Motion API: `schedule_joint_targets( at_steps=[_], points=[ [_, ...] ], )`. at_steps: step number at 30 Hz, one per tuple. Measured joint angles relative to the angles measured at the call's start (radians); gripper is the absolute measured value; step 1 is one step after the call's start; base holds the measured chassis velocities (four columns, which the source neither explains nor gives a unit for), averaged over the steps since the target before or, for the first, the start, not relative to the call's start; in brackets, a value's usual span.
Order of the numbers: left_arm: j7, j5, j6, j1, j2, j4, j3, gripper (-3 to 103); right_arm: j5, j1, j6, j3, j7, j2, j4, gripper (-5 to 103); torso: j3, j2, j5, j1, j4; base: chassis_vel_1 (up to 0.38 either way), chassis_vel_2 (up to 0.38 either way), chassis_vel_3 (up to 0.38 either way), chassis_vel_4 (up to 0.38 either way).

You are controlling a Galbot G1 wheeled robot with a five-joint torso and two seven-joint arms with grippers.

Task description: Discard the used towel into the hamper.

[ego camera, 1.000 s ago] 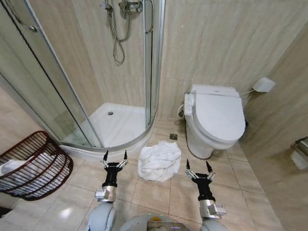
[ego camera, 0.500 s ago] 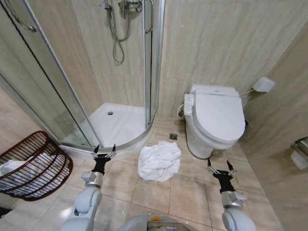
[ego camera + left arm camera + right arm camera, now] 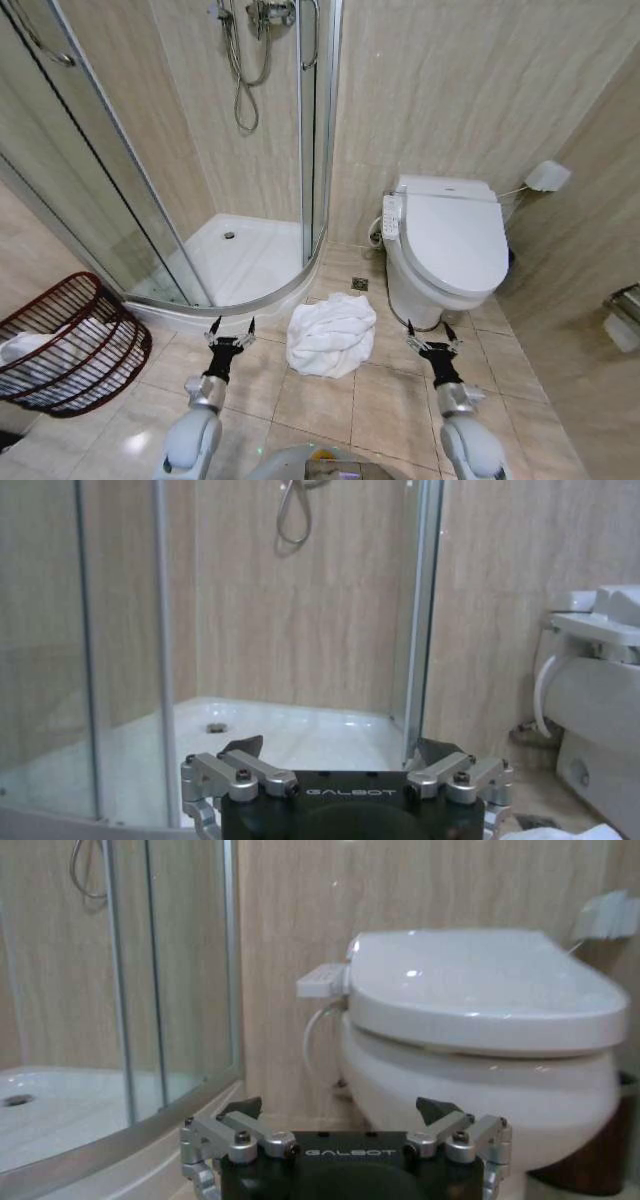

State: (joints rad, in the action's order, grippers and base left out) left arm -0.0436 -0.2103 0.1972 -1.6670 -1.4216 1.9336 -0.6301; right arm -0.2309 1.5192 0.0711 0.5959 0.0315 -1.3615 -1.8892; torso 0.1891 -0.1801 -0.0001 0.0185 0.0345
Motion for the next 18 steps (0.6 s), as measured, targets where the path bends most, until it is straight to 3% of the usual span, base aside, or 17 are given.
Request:
schedule_joint_targets(
  at_steps=[11,18],
  points=[
    [0.004,-0.011,0.022,-0.009,0.003,-0.004,-0.012,100,0.098,0.000,-0.008,-0.039,0.020,-0.016,-0.005,100,0.000,0.000,0.0000,0.000,-0.0001,0.000,0.000,0.000,0.000],
    [0.001,-0.006,0.022,-0.001,0.004,-0.006,-0.009,100,0.102,0.014,0.001,-0.037,0.028,-0.013,-0.003,100,0.000,0.000,0.0000,0.000,-0.0002,-0.011,0.004,0.012,-0.008]
  ],
)
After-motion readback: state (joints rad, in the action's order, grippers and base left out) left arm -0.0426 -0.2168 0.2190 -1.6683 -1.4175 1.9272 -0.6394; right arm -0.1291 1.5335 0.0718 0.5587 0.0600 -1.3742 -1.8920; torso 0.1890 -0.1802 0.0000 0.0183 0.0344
